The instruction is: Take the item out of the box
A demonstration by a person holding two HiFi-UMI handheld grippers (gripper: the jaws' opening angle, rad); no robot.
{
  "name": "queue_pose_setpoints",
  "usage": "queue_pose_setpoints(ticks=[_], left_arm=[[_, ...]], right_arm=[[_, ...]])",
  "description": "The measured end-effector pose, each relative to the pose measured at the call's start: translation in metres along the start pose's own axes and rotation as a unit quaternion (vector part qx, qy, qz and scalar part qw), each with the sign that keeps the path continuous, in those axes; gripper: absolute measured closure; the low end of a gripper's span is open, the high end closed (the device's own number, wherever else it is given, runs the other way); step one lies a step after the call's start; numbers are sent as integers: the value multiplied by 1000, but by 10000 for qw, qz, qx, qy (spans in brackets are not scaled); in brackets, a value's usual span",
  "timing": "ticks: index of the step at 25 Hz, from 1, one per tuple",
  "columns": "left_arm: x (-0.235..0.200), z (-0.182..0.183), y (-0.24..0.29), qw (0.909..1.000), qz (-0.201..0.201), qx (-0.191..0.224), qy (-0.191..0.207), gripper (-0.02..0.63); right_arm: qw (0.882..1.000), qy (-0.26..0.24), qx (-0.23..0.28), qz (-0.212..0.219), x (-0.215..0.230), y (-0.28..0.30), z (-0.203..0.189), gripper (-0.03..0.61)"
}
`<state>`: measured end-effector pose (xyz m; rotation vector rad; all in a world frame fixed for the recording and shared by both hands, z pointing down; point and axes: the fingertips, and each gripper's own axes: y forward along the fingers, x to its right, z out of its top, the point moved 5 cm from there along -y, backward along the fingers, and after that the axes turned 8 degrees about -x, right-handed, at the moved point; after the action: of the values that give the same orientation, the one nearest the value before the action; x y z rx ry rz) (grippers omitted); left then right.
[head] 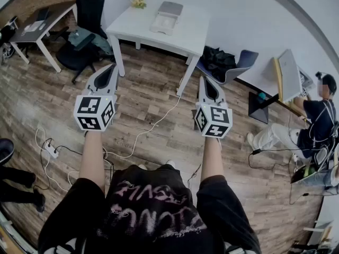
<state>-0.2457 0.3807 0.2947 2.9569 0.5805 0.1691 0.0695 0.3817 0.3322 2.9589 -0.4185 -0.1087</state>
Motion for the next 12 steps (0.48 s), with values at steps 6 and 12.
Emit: queue_pose_setpoints(ticks=[6,12], left_arm=[[3,-2,-7,10000,-23,-6,5,612],[3,-3,-13,9999,-78,-13,88,612]], right_arm=[[10000,6,20,10,-2,-7,-2,569],[9999,50,124,-30,-8,-12,4,569]])
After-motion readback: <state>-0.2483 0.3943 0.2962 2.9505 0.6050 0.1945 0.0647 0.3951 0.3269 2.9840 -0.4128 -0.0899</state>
